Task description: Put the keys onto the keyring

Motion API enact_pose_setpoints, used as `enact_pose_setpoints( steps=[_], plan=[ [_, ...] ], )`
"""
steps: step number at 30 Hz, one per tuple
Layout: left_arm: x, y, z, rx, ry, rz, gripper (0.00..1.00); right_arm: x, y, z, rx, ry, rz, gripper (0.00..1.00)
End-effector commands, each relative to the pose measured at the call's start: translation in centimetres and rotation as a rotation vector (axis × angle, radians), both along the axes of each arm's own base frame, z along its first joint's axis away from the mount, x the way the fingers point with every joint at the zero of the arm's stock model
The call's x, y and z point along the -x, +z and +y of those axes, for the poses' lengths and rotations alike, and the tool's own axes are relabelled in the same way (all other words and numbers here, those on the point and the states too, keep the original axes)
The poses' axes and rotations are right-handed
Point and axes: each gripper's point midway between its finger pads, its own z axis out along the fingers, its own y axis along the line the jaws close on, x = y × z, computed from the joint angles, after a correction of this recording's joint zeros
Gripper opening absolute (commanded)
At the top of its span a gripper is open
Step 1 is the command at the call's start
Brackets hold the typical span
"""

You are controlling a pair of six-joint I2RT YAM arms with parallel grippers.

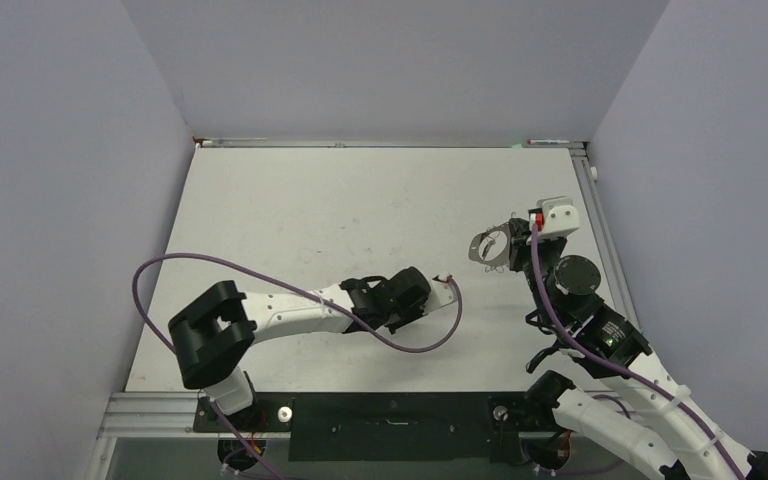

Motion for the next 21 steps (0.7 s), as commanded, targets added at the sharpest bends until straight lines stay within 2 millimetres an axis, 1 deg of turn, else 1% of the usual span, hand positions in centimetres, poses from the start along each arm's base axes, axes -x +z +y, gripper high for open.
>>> enact_pose_setpoints(
  steps=[1,4,7,8,11,14,16,17,18,21],
  plan=[
    [0.7,-1.6,-0.4,-0.108,-0.028,0.005,0.00,0.3,1.8,-0.3,-0.042,-0.004,-0.044,0.05],
    [0.8,-2.9,-1.0,-0.137,-0.038,0.021,0.00,0.3,1.9,-0.4,-0.034,-0.008,-0.043,0.05],
    [0.7,-3.4,-1.5,-0.127,-0.022,0.026,0.00,0.3,2.0,-0.4,-0.029,-0.009,-0.044,0.05],
    [0.6,-3.2,-1.8,-0.113,-0.018,0.026,0.02,0.3,2.0,-0.4,-0.028,-0.008,-0.044,0.05],
    [0.8,-2.4,-2.5,-0.054,-0.018,0.028,0.16,0.2,2.0,-0.4,-0.024,-0.009,-0.042,0.05],
    [1.5,-0.3,-2.9,0.051,-0.058,0.021,0.46,0.2,1.9,-0.4,-0.024,-0.008,-0.041,0.05],
    [1.7,1.0,-2.8,0.118,-0.075,0.013,0.62,0.3,1.9,-0.5,-0.024,-0.010,-0.042,0.05],
    [1.8,1.6,-2.6,0.147,-0.083,0.013,0.65,0.3,1.8,-0.4,-0.024,-0.010,-0.042,0.05],
    [1.8,2.1,-2.3,0.175,-0.092,0.015,0.65,0.3,1.8,-0.5,-0.023,-0.011,-0.042,0.05],
    [2.0,3.3,-1.5,0.283,-0.122,0.064,0.64,0.3,1.9,-0.5,-0.024,-0.010,-0.044,0.05]
  ],
)
